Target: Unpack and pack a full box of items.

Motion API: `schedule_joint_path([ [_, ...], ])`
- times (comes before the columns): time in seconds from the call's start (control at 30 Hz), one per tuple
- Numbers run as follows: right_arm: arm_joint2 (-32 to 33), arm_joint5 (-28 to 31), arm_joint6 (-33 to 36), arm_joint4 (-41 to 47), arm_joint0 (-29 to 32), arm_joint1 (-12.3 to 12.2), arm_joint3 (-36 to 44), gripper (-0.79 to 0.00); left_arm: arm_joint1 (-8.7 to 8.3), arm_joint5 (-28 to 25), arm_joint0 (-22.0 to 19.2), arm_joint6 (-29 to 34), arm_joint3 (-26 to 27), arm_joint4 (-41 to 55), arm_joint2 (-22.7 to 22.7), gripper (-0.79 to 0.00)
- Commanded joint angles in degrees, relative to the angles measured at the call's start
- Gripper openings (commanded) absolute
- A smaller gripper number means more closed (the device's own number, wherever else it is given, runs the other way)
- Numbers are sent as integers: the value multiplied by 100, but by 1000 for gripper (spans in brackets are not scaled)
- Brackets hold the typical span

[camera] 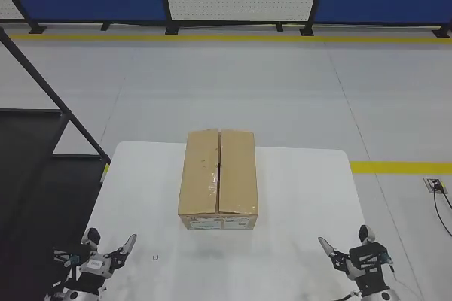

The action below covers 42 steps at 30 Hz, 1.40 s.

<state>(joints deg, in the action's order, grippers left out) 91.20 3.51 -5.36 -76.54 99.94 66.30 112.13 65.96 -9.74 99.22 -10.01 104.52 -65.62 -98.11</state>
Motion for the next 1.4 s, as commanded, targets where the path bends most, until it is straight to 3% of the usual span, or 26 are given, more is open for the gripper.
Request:
schedule_joint_path([
  [0.0,1,1,-2,1,0,0,-1,0,0,1,0,0,0,2,0,0],
  [0.27,-58,131,135,-78,-92,-3,9,0,3,-132,-81,74,-37,103,43,0],
  [0.7,-658,659,231,-79,-823,47,90,0,67,-47,-1178,547,-492,207,623,0],
  [1.1,-729,711,291,-39,-883,55,81,0,71,-1,-1217,622,-576,264,621,0],
  [1.2,-801,1011,130,238,-990,64,-104,0,90,-7,-1579,937,-827,605,693,0],
  [1.37,-1020,1468,-123,160,-1170,68,-267,0,106,-113,-2118,1061,-1324,183,1036,0],
])
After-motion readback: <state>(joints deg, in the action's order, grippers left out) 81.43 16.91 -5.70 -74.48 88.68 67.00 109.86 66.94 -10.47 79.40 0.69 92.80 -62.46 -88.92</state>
